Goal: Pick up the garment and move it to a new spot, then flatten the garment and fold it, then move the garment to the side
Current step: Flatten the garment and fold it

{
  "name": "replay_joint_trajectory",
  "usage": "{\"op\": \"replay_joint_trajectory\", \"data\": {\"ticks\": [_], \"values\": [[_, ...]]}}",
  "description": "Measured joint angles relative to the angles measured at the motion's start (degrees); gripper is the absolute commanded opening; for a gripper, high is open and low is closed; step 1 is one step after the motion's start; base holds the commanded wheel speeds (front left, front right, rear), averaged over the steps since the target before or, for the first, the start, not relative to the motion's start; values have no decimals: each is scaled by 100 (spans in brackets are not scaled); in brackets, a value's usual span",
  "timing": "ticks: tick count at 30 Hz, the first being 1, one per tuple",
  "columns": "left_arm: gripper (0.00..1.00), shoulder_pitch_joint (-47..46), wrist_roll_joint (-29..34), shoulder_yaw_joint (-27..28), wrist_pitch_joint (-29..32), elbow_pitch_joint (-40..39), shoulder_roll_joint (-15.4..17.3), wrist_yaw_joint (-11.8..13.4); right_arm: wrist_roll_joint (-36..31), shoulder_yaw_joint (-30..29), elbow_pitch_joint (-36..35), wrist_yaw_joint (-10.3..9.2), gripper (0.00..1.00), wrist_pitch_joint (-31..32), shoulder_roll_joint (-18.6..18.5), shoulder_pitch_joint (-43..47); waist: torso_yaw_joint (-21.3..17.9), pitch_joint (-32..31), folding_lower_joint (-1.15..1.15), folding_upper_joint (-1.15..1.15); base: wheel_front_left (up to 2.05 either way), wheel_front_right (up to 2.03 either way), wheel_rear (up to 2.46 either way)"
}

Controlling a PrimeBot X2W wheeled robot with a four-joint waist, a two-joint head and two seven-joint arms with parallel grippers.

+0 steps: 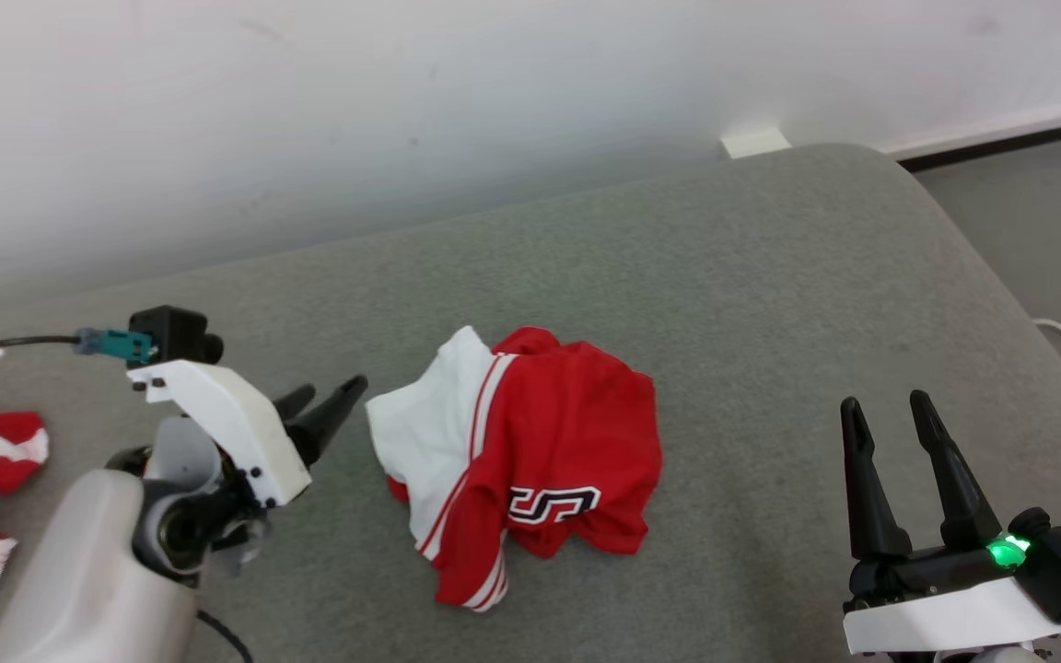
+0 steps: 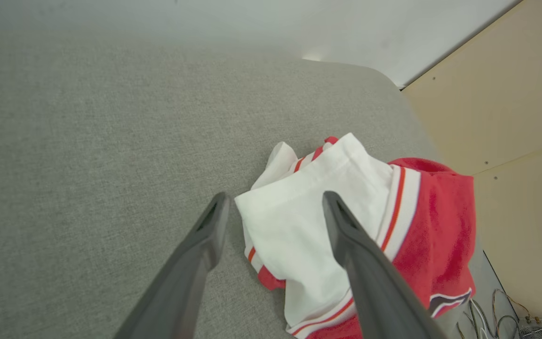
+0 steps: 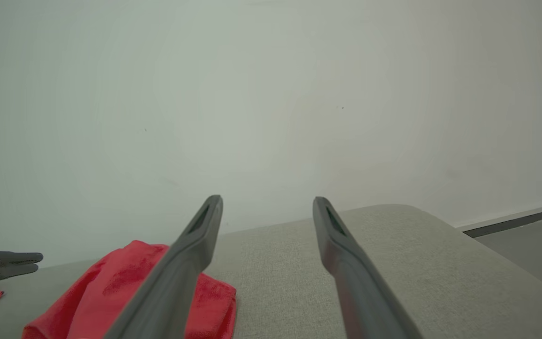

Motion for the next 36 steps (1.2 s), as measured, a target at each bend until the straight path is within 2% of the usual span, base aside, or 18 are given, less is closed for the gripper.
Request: {"op": "replay_joint_trajectory", "data": {"ticks": [5,8,11,20,21,23,30,36], "values": [[100,-297,-544,-104,1432,548,342,-8,64,22,-1,0,100,0,34,-98,-311,163,0,0,0,0,0],[100,-416,-754,-62,1815,814,396,-7,86,43,-5,0,100,1,54,-127,-483,251,0,0,0,0,0],[100,-561,-871,-65,2018,1029,402,22,134,48,-7,0,100,0,55,-151,-628,331,0,0,0,0,0],[100,-900,-938,-51,2056,1606,392,75,229,105,-34,0,100,1,62,-207,-836,503,0,0,0,0,0],[72,-931,-979,-46,2027,1639,369,68,229,109,-34,0,100,1,63,-213,-837,511,0,0,0,0,0],[0,-981,-988,-56,1991,1693,359,47,229,115,-32,0,100,1,63,-215,-831,504,0,0,0,0,0],[0,-1051,-1128,-260,1851,1645,252,5,138,59,21,0,100,1,63,-195,-649,331,0,0,0,0,0],[0,-1109,-1667,-648,1763,890,177,-1,15,10,62,0,100,1,65,-106,-256,117,-1,0,0,0,0]]}}
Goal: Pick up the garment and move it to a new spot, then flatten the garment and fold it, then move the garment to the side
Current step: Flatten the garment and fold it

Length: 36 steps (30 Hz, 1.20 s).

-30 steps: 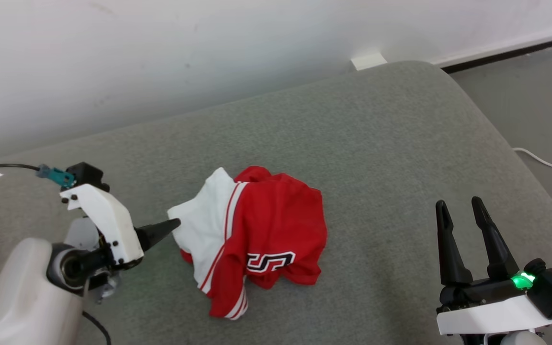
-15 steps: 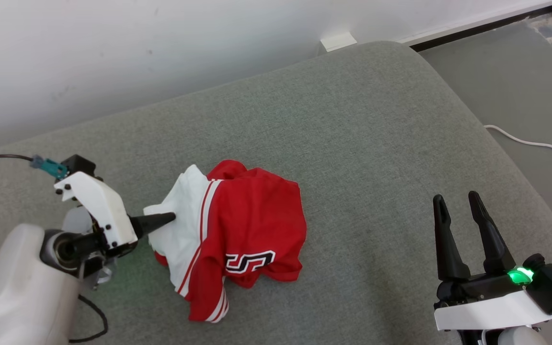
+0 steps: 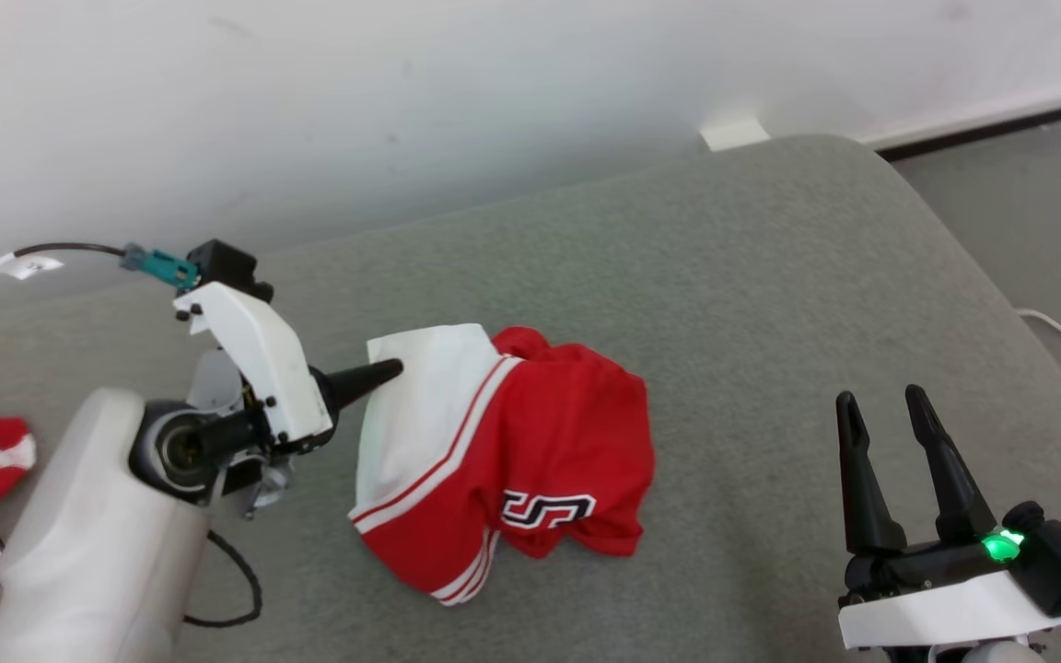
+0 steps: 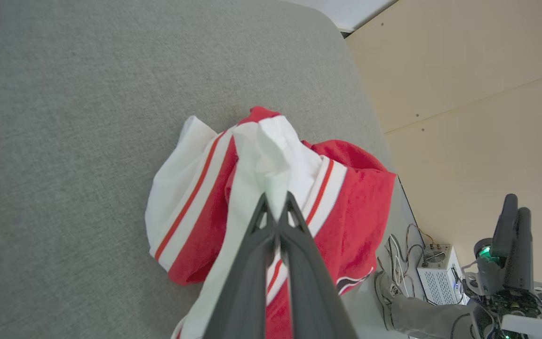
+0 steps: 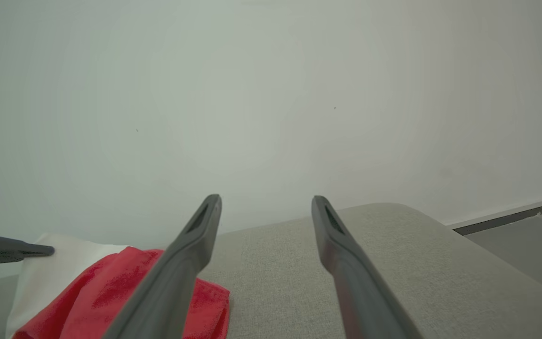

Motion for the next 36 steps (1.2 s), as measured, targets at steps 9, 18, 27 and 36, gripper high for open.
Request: {"op": "replay_joint_trajectory", "data": {"ticks": [9,18,27,36], "values": [[0,270,-739,-448,248,-1433,641,-7,-87,-55,20,0,100,0,-108,159,842,-338,0,0,0,0,0],[0,1406,-1574,-957,736,-3056,1435,-8,-136,-49,18,0,100,0,-199,279,1577,-493,0,0,0,0,0],[0,2452,-1591,-1808,610,-3390,1715,-8,-132,32,35,0,100,0,-290,321,1812,-408,0,0,0,0,0],[100,2522,-1746,-2106,-138,-3064,1574,-8,-105,75,90,0,100,0,-320,269,1712,-380,0,0,0,0,0]]}}
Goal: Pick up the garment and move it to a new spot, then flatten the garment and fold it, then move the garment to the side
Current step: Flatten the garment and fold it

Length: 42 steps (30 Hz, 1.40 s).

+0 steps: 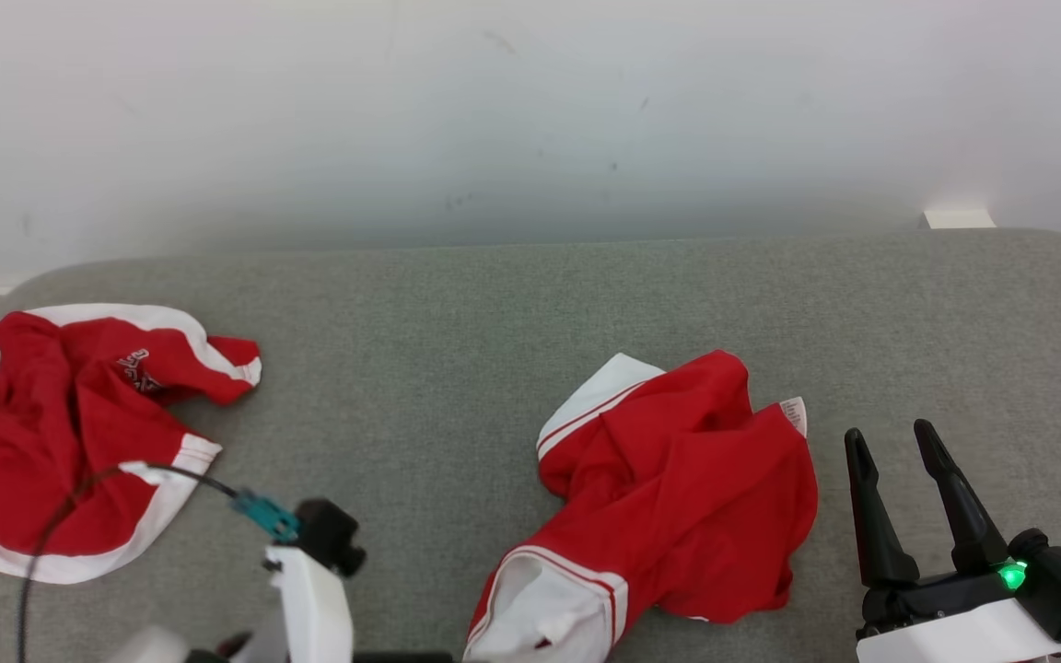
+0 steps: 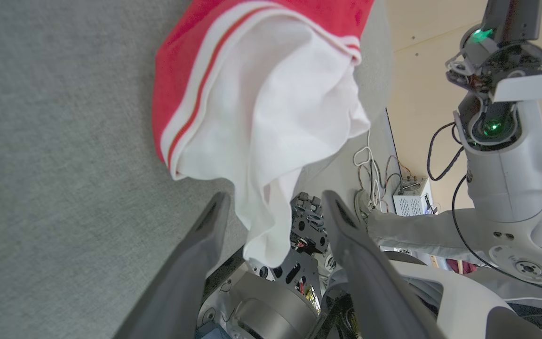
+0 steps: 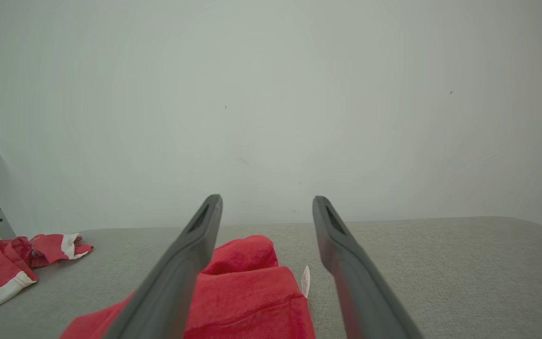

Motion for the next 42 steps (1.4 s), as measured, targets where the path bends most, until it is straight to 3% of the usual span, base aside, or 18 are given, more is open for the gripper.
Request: {"op": "replay_joint_trajectory", "data": {"ticks": [9,12,16,25,34,42], "values": [[100,-308,-190,670,-848,-568,443,0,15,-60,2,0,100,-1,85,60,-147,-151,0,0,0,0,0],[100,-443,83,921,-1469,-495,380,0,23,-96,-14,0,100,0,102,89,-210,-178,0,0,0,0,0],[100,-711,503,943,-1929,69,58,43,31,-74,-16,0,100,0,125,82,-314,-196,0,0,0,0,0],[100,-1629,732,394,-1488,1522,-463,31,52,-11,-31,0,100,0,136,-96,-723,-88,0,0,0,0,0],[100,-2602,1141,-189,-1067,2789,-481,8,154,14,-67,0,100,0,241,-372,-1442,341,0,0,0,0,0],[100,-2815,905,-699,-557,3217,-432,7,227,-4,-65,0,100,0,296,-411,-2045,667,0,0,0,0,0]]}}
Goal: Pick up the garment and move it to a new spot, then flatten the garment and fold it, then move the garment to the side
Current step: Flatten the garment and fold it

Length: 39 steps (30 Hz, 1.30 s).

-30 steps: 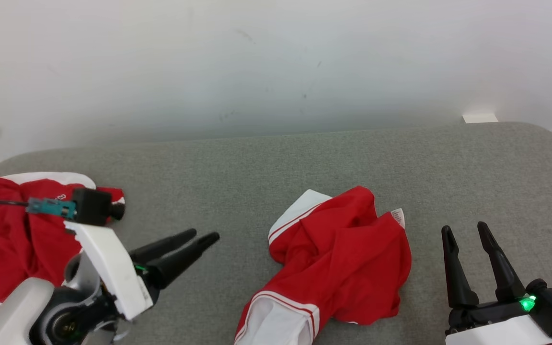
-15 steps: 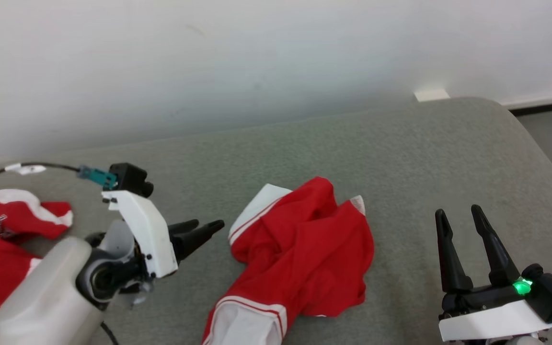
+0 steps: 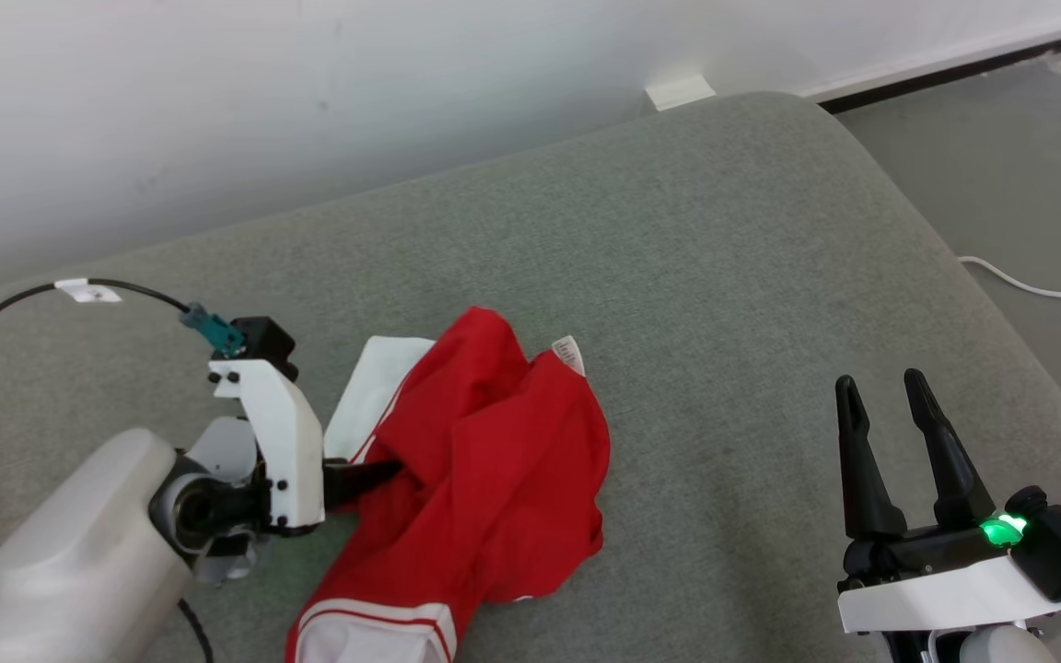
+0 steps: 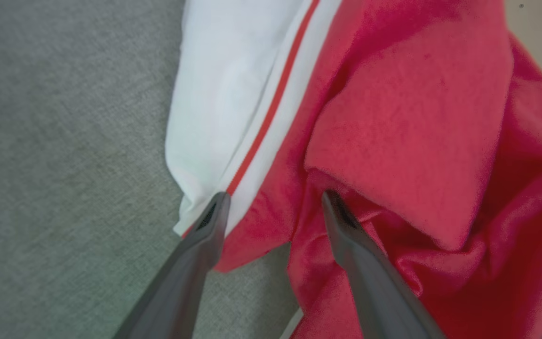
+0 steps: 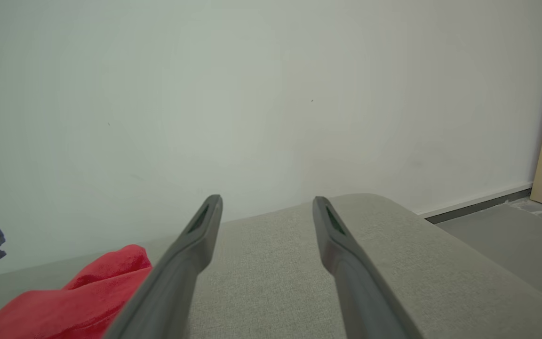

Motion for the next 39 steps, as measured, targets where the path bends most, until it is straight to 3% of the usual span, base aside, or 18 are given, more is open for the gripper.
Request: {"op": "replay_joint_trajectory", "data": {"ticks": [7,8,9,10,24,34,39], "values": [[100,-82,19,-401,-3,218,57,-8,4,-2,14,0,100,0,14,0,-107,64,0,0,0,0,0],[54,-115,19,-471,-9,223,47,-8,4,5,14,0,100,0,13,-3,-98,68,0,0,0,0,0],[22,-145,19,-516,-35,226,42,-8,4,11,13,0,100,0,16,-14,-87,74,0,0,0,0,0],[0,-166,24,-571,-105,229,38,-8,3,13,13,0,100,0,19,-27,-74,80,0,0,0,0,0],[0,-716,-181,-1007,-720,27,160,-7,43,-81,12,0,100,0,23,-75,169,33,0,0,0,0,0],[0,-1486,89,-806,-1352,544,745,-5,41,-146,-52,0,100,0,22,-63,258,114,0,0,0,0,0],[0,-1975,282,-592,-1917,1024,873,56,44,-90,-99,0,100,0,24,-139,252,373,0,0,0,0,0]]}}
